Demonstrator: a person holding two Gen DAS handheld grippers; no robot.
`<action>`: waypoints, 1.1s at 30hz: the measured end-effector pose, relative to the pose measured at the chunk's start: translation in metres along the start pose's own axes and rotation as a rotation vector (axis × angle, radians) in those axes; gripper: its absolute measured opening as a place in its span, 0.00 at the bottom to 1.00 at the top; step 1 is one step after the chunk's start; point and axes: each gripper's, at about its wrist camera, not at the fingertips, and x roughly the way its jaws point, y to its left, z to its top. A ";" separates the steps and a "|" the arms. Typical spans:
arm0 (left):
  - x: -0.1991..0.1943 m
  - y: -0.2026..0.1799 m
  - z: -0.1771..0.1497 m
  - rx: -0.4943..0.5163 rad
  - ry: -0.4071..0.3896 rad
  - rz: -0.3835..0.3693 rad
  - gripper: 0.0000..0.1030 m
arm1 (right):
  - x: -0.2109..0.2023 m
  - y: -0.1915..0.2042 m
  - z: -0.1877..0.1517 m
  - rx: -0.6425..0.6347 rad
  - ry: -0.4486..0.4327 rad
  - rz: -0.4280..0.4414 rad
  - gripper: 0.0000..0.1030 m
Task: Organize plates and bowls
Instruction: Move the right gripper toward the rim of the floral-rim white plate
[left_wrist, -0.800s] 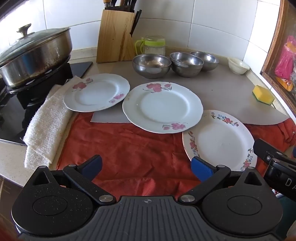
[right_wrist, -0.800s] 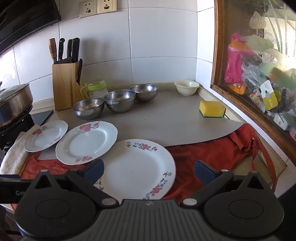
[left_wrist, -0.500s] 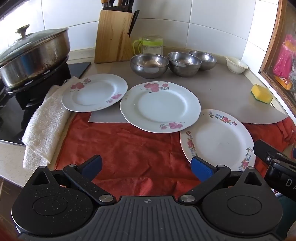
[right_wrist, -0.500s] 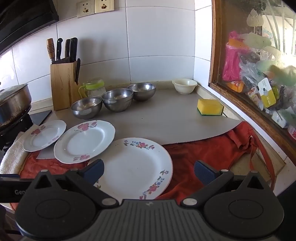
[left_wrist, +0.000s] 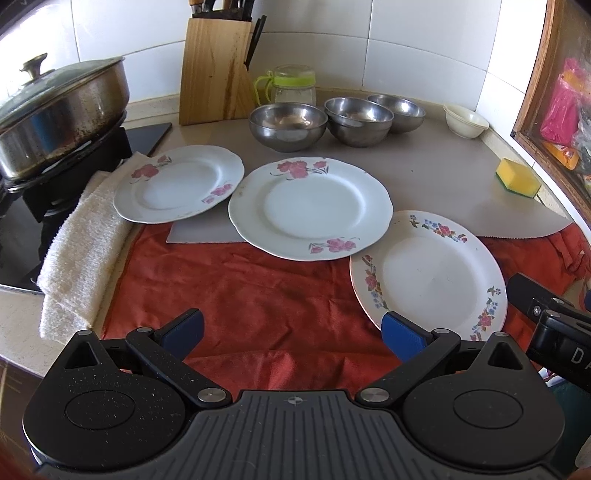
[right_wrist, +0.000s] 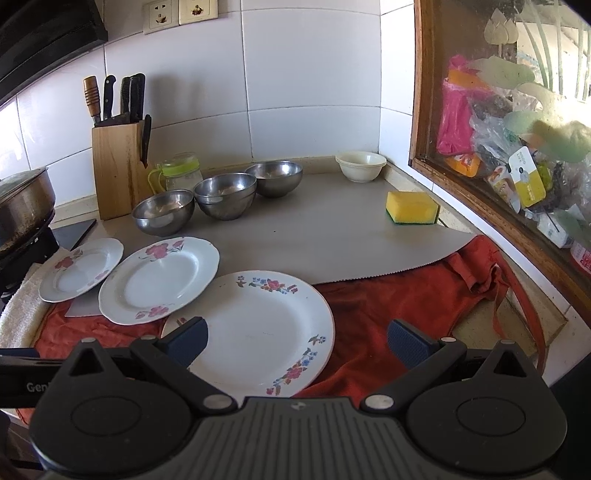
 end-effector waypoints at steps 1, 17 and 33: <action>0.001 -0.001 0.000 0.000 0.005 -0.001 1.00 | 0.001 -0.001 -0.001 -0.004 0.008 -0.003 1.00; 0.033 -0.036 0.001 0.078 0.032 -0.029 1.00 | 0.056 -0.043 0.007 0.020 0.092 -0.006 1.00; 0.069 -0.056 0.018 0.059 0.098 -0.112 0.98 | 0.102 -0.052 0.018 0.011 0.197 0.174 0.77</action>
